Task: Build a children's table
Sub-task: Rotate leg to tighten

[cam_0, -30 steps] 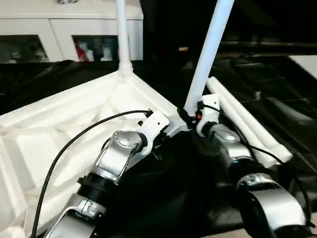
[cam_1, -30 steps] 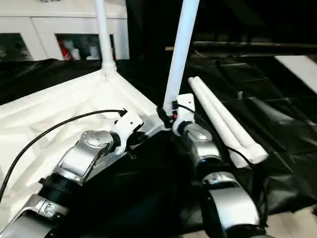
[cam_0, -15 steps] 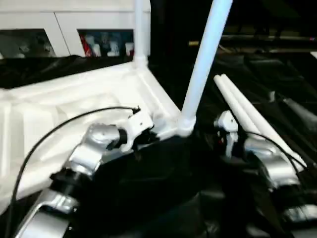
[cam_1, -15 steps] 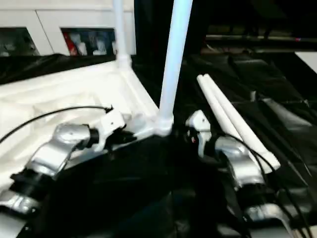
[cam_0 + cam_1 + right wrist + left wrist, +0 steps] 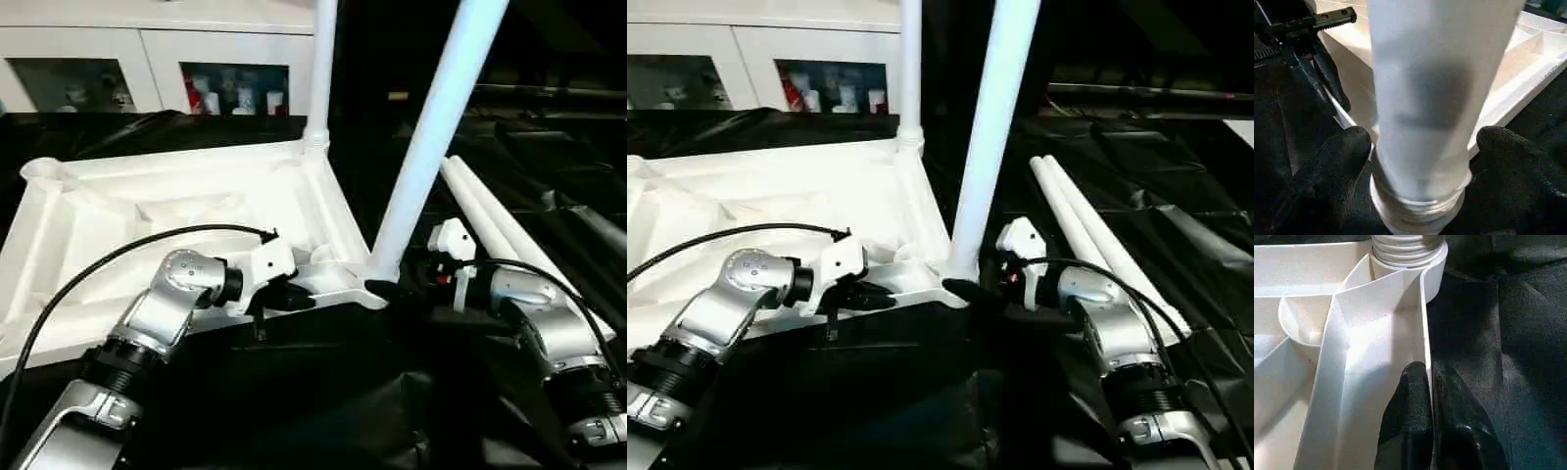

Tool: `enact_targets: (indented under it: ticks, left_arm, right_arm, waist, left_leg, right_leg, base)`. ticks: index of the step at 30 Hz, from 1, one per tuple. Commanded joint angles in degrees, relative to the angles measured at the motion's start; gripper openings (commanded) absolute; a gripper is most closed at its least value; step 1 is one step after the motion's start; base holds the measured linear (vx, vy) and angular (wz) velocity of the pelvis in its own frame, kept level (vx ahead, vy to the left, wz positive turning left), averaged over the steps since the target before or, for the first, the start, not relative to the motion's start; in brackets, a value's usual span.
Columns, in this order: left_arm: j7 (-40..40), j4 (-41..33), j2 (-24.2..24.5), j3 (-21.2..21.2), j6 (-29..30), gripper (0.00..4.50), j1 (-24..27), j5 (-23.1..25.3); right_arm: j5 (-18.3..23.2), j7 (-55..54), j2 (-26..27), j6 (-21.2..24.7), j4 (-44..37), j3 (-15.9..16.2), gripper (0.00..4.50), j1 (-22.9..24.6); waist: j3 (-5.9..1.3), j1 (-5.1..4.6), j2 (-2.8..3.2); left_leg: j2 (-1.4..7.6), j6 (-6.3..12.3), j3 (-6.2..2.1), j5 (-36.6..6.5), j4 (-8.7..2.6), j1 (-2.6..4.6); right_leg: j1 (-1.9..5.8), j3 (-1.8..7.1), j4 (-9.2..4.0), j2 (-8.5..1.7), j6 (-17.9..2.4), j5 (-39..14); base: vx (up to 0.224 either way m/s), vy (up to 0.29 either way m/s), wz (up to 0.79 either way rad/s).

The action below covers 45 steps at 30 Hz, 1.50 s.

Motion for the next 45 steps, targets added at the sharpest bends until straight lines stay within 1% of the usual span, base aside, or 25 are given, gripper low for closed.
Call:
enact_targets:
  ticks: [1, 5, 7, 8, 13, 14, 16, 17, 23, 24, 28, 29, 31, 32, 33, 35, 36, 37, 39, 40, 41, 42, 43, 44, 45]
  left_arm:
    - [-1.2, 0.0, -0.8, 0.6, -1.8, 0.00, -0.8, -2.1]
    - [-1.1, 0.7, -0.9, 0.6, -2.1, 0.00, -1.3, -2.1]
    - [-0.8, 1.6, -0.9, 0.6, -2.5, 0.00, -1.8, -1.9]
    - [-0.8, 1.6, -0.9, 0.6, -2.5, 0.00, -1.8, -1.9]
    - [-0.8, 2.3, -0.8, 0.7, -2.9, 0.00, -2.0, -1.8]
    - [-0.8, 2.5, -0.8, 0.7, -3.0, 0.00, -2.1, -1.8]
    - [-0.8, 2.6, -0.8, 0.7, -3.1, 0.00, -2.1, -1.8]
    - [-0.8, 2.8, -0.8, 0.7, -3.2, 0.00, -2.2, -1.7]
    - [-1.1, 3.7, -0.8, 0.7, -3.8, 0.00, -2.3, -1.7]
    - [-1.1, 4.1, -0.8, 0.7, -4.0, 0.00, -2.3, -1.7]
    - [-0.7, 4.8, -1.2, 0.7, -4.2, 0.00, -2.3, -1.5]
    - [2.1, 5.9, -2.2, 1.1, -3.4, 0.00, -2.5, -1.0]
    - [3.8, 6.6, -2.7, 1.4, -3.0, 0.00, -2.7, -0.5]
    - [8.0, 8.8, -3.9, 1.9, -2.3, 0.00, -3.5, 0.7]
    - [8.0, 8.8, -3.9, 1.9, -2.3, 0.00, -3.5, 0.7]
    - [16.9, 12.6, -7.6, 3.4, -0.3, 0.00, -5.4, 2.1]
    - [19.7, 13.6, -9.0, 3.9, 0.7, 0.00, -6.0, 2.4]
    - [22.5, 14.0, -11.2, 4.4, 2.3, 0.00, -6.5, 2.2]
    - [22.5, 14.0, -11.2, 4.4, 2.3, 0.00, -6.5, 2.2]
    - [24.1, 14.2, -12.5, 4.6, 3.4, 0.00, -6.9, 2.2]
    - [29.1, 14.6, -17.5, 4.4, 5.5, 0.00, -8.1, 2.5]
    - [30.1, 14.7, -19.0, 4.1, 5.8, 0.00, -8.3, 2.6]
    - [30.3, 14.8, -19.3, 4.1, 5.8, 0.00, -8.4, 2.7]
    - [30.5, 14.8, -19.8, 3.9, 5.8, 0.00, -8.5, 2.8]
    - [30.3, 14.6, -20.9, 3.0, 5.3, 0.00, -8.5, 3.2]
  right_arm:
    - [-1.3, 0.4, -0.1, -1.0, 1.3, 0.5, 4.01, -0.7]
    - [-2.0, -0.2, 0.7, -1.7, 3.5, 1.0, 4.01, -1.8]
    - [-2.8, -1.1, 1.5, -2.6, 5.7, 1.3, 3.84, -3.1]
    - [-2.8, -1.1, 1.5, -2.6, 5.7, 1.3, 3.62, -3.1]
    - [-3.1, -1.9, 3.0, -3.6, 8.2, 1.3, 3.33, -4.6]
    - [-3.3, -1.8, 3.2, -3.8, 8.7, 1.2, 3.12, -4.7]
    - [-3.4, -1.7, 3.3, -4.0, 9.0, 1.2, 3.05, -4.8]
    - [-3.5, -1.7, 3.4, -4.1, 9.2, 1.2, 2.89, -4.8]
    - [-4.1, -1.4, 3.2, -5.2, 10.6, 1.6, 2.76, -4.9]
    - [-4.3, -1.5, 3.2, -5.5, 11.0, 1.6, 2.75, -4.9]
    - [-4.5, -1.8, 3.4, -5.9, 11.4, 1.6, 2.74, -4.6]
    - [-4.5, -4.8, 4.3, -6.3, 12.6, 0.6, 2.74, -4.0]
    - [-4.4, -6.4, 4.9, -6.5, 13.3, 0.0, 2.74, -3.8]
    - [-4.6, -10.8, 6.0, -6.0, 15.4, -1.2, 2.74, -3.9]
    - [-4.6, -10.8, 6.0, -6.0, 15.4, -1.2, 2.74, -3.9]
    - [-5.5, -22.3, 9.4, -4.4, 20.1, -3.4, 2.74, -4.3]
    - [-5.9, -26.3, 10.6, -4.0, 21.6, -4.1, 2.74, -4.6]
    - [-6.4, -31.8, 12.4, -3.2, 23.1, -4.8, 2.74, -5.1]
    - [-6.4, -31.8, 12.4, -3.2, 23.1, -4.8, 2.74, -5.1]
    - [-6.6, -35.1, 13.5, -2.8, 24.0, -5.3, 2.74, -5.4]
    - [-7.1, -44.5, 17.3, -0.4, 26.7, -6.1, 2.74, -7.6]
    - [-7.5, -46.5, 18.3, 0.1, 27.5, -6.0, 2.74, -8.3]
    - [-7.6, -46.8, 18.5, 0.1, 27.6, -6.0, 2.74, -8.5]
    - [-7.7, -47.3, 18.8, 0.1, 27.8, -5.9, 2.74, -8.7]
    - [-8.1, -47.5, 19.8, -0.3, 27.9, -5.4, 3.30, -9.4]
  waist:
    - [-4.30, 0.00, -0.93]
    - [-4.22, 0.01, -0.92]
    - [-4.22, -0.04, -0.83]
    - [-4.25, -0.05, -0.84]
    - [-4.40, -0.07, -0.78]
    - [-4.41, -0.04, -0.80]
    - [-4.47, -0.02, -0.70]
    - [-4.44, 0.00, -0.68]
    - [-4.47, -0.07, -0.49]
    - [-4.50, -0.03, -0.29]
    - [-4.57, -0.04, -0.37]
    - [-4.56, -0.10, -0.20]
    - [-4.49, -0.16, -0.25]
    - [-4.43, -0.16, -0.27]
    - [-4.20, -0.26, -0.24]
    - [-4.03, -0.49, 0.02]
    - [-3.78, -0.73, -0.06]
    - [-3.83, -0.80, -0.01]
    - [-3.80, -1.04, -0.17]
    - [-3.81, -0.99, -0.18]
    - [-3.57, -1.48, 0.00]
    - [-3.59, -1.55, 0.14]
    - [-3.78, -1.82, -0.03]
    - [-3.86, -1.75, -0.01]
    - [-3.88, -1.71, 0.11]
  left_leg:
    - [3.22, 5.03, -1.28, -6.3, -3.26, 0.54]
    - [3.08, 4.62, -1.28, -7.3, -3.17, 0.47]
    - [3.08, 3.98, -1.38, -7.9, -3.23, 0.50]
    - [3.09, 3.82, -1.38, -7.9, -3.21, 0.53]
    - [3.13, 3.95, -1.44, -7.1, -3.09, 0.43]
    - [3.14, 4.15, -1.42, -6.7, -3.07, 0.42]
    - [3.16, 4.24, -1.40, -6.3, -3.00, 0.45]
    - [3.12, 4.38, -1.37, -6.4, -2.98, 0.43]
    - [3.11, 3.80, -1.36, -7.4, -2.95, 0.51]
    - [3.11, 3.77, -1.39, -7.3, -2.92, 0.52]
    - [3.11, 4.06, -1.34, -7.0, -2.83, 0.53]
    - [3.08, 3.93, -1.33, -7.2, -2.82, 0.50]
    - [3.03, 3.61, -1.36, -7.8, -2.87, 0.51]
    - [3.00, 3.23, -1.39, -8.7, -2.96, 0.70]
    - [3.05, 2.72, -1.36, -9.8, -3.12, 0.98]
    - [3.16, 1.36, -1.40, -11.5, -3.29, 1.34]
    - [3.08, 0.05, -1.66, -13.7, -3.56, 1.52]
    - [3.06, -0.57, -1.87, -15.2, -3.66, 1.67]
    - [2.97, -0.46, -1.91, -16.5, -3.73, 1.79]
    - [2.94, -0.18, -1.93, -16.8, -3.70, 1.83]
    - [2.92, 0.21, -1.87, -17.5, -3.77, 1.94]
    - [2.82, -0.29, -2.04, -17.7, -3.76, 1.93]
    - [2.80, -0.66, -2.19, -18.0, -3.81, 2.10]
    - [2.73, -0.38, -2.10, -18.1, -3.72, 2.15]
    - [2.74, 0.24, -2.01, -18.0, -3.67, 2.07]
  right_leg:
    - [3.47, 3.56, -3.48, -4.27, -12.0, -9.0]
    - [3.46, 3.54, -3.73, -4.32, -11.5, -11.6]
    - [3.41, 3.46, -3.89, -4.32, -10.8, -13.4]
    - [3.43, 3.47, -3.82, -4.28, -10.8, -13.4]
    - [3.53, 3.49, -3.43, -4.31, -11.4, -11.3]
    - [3.51, 3.49, -3.29, -4.28, -11.7, -10.4]
    - [3.52, 3.49, -3.17, -4.24, -12.0, -9.5]
    - [3.57, 3.49, -3.18, -4.19, -12.1, -9.2]
    - [3.60, 3.49, -3.32, -4.22, -11.9, -10.3]
    - [3.60, 3.50, -3.25, -4.21, -12.0, -10.0]
    - [3.61, 3.48, -3.11, -4.13, -12.5, -8.8]
    - [3.61, 3.50, -3.16, -4.15, -12.6, -8.9]
    - [3.63, 3.46, -3.36, -4.17, -12.4, -10.1]
    - [3.57, 3.43, -3.66, -4.18, -11.8, -12.1]
    - [3.28, 3.46, -4.12, -4.20, -11.3, -14.6]
    - [3.00, 3.49, -4.44, -4.20, -10.7, -17.9]
    - [3.07, 3.27, -4.91, -4.31, -9.8, -21.8]
    - [3.28, 3.11, -5.20, -4.49, -8.8, -24.6]
    - [3.16, 3.13, -5.61, -4.52, -7.9, -26.1]
    - [3.18, 3.12, -5.71, -4.61, -7.6, -26.6]
    - [2.77, 3.28, -6.17, -4.70, -7.4, -28.6]
    - [2.82, 3.06, -6.06, -4.55, -7.3, -28.9]
    - [2.88, 2.89, -6.14, -4.50, -6.7, -29.7]
    - [2.91, 2.86, -6.25, -4.50, -6.4, -29.7]
    - [2.87, 2.94, -6.42, -4.64, -6.2, -29.1]
  base:
    - [0.000, 0.000, 0.00]
    - [0.000, 0.000, 0.00]
    - [0.000, 0.000, 0.00]
    - [0.000, 0.000, 0.00]
    - [0.000, 0.000, 0.00]
    - [0.000, 0.000, 0.00]
    - [0.000, 0.000, 0.00]
    - [0.000, 0.000, 0.00]
    - [0.000, 0.000, 0.00]
    - [0.000, 0.000, 0.00]
    - [0.000, 0.000, 0.00]
    - [0.000, 0.000, 0.00]
    - [0.000, 0.000, 0.00]
    - [0.000, 0.000, 0.00]
    - [0.000, 0.000, 0.00]
    - [0.000, 0.000, 0.00]
    - [0.000, 0.000, 0.00]
    - [0.000, 0.000, 0.00]
    - [0.000, 0.000, 0.00]
    - [0.000, 0.000, 0.00]
    - [0.000, 0.000, 0.00]
    - [0.000, 0.000, 0.00]
    - [0.000, 0.000, 0.00]
    - [0.000, 0.000, 0.00]
    - [0.000, 0.000, 0.00]
